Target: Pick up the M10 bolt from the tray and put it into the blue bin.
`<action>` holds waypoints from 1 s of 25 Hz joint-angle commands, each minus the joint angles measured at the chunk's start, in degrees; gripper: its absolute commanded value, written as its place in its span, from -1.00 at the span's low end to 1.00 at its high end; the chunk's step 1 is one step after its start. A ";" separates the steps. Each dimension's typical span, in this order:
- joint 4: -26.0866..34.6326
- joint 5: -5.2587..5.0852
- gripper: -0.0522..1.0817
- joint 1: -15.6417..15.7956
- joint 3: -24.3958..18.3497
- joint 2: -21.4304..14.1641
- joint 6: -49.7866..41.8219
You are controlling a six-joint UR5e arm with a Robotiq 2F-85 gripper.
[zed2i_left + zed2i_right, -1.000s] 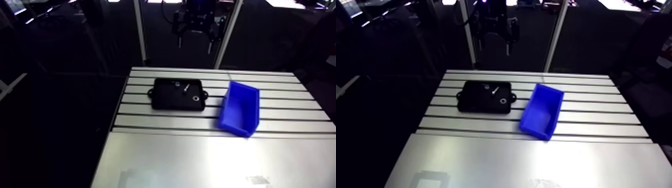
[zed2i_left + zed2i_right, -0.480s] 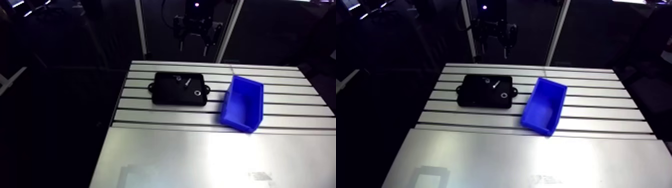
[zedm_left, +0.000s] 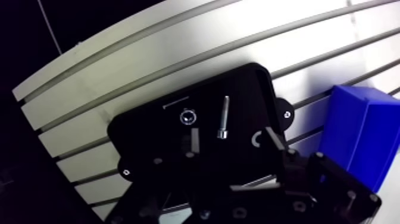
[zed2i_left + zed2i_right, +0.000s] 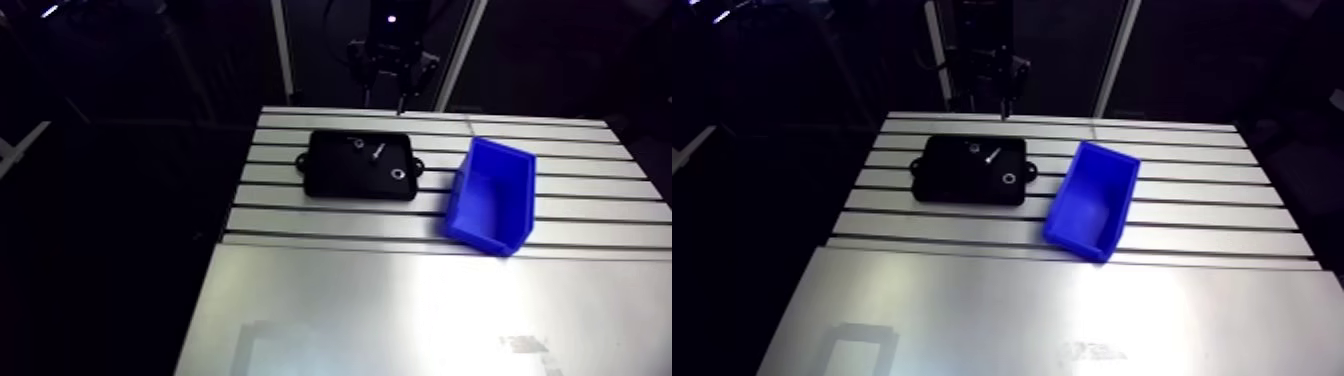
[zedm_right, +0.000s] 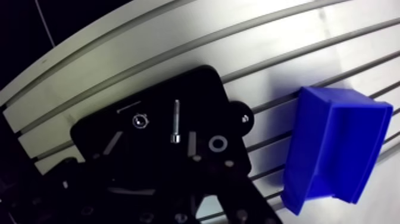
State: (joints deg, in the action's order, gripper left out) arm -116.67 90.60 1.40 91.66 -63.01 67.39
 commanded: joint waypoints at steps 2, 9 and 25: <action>-1.33 0.06 -0.13 -0.08 1.01 1.28 -1.79; -1.42 -0.03 -0.08 -0.35 1.98 1.45 -1.79; -2.56 -0.12 -0.06 -0.96 3.04 2.33 -0.82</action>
State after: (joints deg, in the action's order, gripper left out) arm -118.37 90.47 0.47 94.64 -61.33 66.39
